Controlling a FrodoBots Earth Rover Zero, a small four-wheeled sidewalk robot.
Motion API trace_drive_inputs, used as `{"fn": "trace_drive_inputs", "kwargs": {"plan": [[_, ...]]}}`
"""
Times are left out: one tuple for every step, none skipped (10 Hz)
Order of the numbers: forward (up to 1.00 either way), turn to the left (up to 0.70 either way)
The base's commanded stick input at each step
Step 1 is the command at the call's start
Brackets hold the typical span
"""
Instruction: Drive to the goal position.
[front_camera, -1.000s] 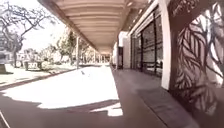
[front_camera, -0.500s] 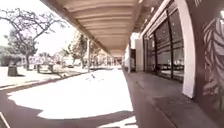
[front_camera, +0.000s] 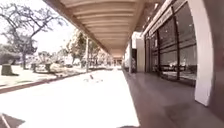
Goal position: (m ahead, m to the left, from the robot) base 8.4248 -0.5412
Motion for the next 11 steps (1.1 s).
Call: {"fn": "trace_drive_inputs", "kwargs": {"plan": [[0.7, 0.0], [0.7, 0.0], [0.7, 0.0], [0.7, 0.0], [0.7, 0.0], [0.7, 0.0], [0.7, 0.0], [0.7, 0.0], [0.7, 0.0], [0.7, 0.06], [0.7, 0.13]]}}
